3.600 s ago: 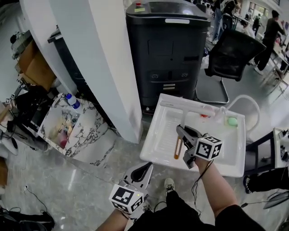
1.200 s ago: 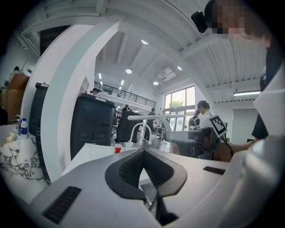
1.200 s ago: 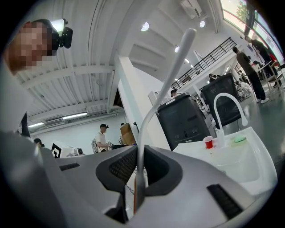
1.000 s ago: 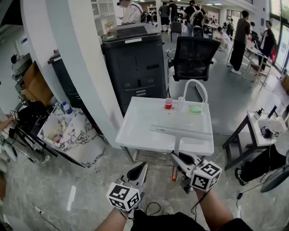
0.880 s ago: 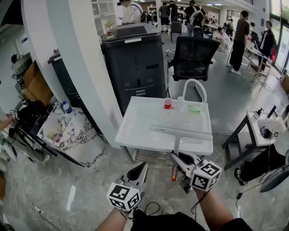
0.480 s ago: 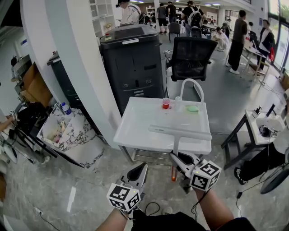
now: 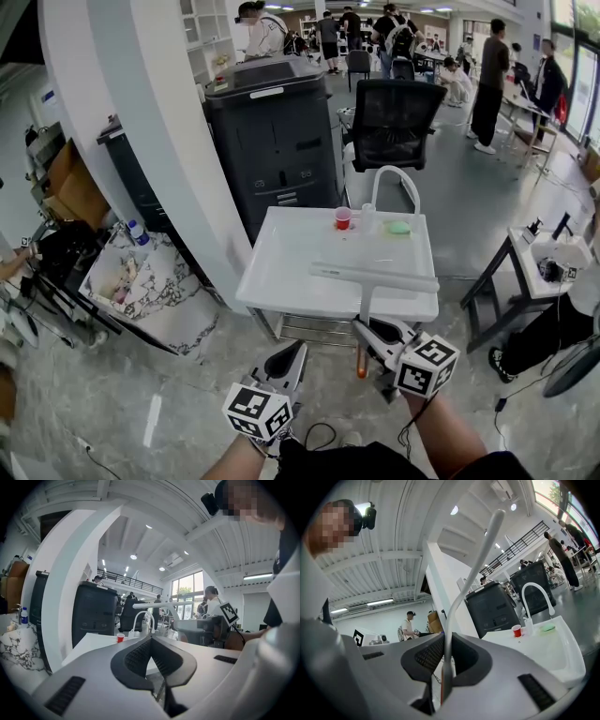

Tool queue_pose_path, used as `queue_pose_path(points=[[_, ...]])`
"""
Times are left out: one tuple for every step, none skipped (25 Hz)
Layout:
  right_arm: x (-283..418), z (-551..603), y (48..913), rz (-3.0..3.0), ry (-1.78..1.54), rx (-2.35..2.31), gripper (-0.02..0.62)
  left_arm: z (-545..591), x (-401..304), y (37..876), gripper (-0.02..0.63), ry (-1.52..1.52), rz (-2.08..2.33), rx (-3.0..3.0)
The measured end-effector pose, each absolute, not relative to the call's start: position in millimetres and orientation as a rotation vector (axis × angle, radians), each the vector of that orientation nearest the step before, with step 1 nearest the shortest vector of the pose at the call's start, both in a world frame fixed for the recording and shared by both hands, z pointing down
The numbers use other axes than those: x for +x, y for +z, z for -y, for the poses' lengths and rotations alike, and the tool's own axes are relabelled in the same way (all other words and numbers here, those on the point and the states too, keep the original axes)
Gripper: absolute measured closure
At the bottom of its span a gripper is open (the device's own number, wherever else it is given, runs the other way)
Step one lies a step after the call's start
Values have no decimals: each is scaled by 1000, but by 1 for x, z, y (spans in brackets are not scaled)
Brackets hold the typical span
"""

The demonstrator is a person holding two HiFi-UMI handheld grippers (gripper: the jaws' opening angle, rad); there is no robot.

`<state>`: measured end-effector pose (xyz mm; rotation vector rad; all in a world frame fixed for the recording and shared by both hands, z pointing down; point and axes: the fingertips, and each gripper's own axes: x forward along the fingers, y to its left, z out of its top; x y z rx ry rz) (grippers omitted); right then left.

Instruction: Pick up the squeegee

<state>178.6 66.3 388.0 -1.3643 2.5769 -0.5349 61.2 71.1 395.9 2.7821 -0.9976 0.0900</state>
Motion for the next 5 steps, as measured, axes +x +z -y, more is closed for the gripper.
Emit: queue_pose_path(points=[[178,-67,387,-2579,-532,-1366,540,-71,61,395,591,90,997,2784],[178,-67,386,-2580,-529,-1367,540,-71,60,394,591,89,997,2786],[177,-67,385,-2581,-527,-1367,540,-71,60,393,591,88,996,2787],[177,-67,385,-2580,-526,-1367,540,-71,60,392,591,88,996,2789],[176,-67,384,-2580,-526,-1366,540,-71,59,391,591,87,996,2790]])
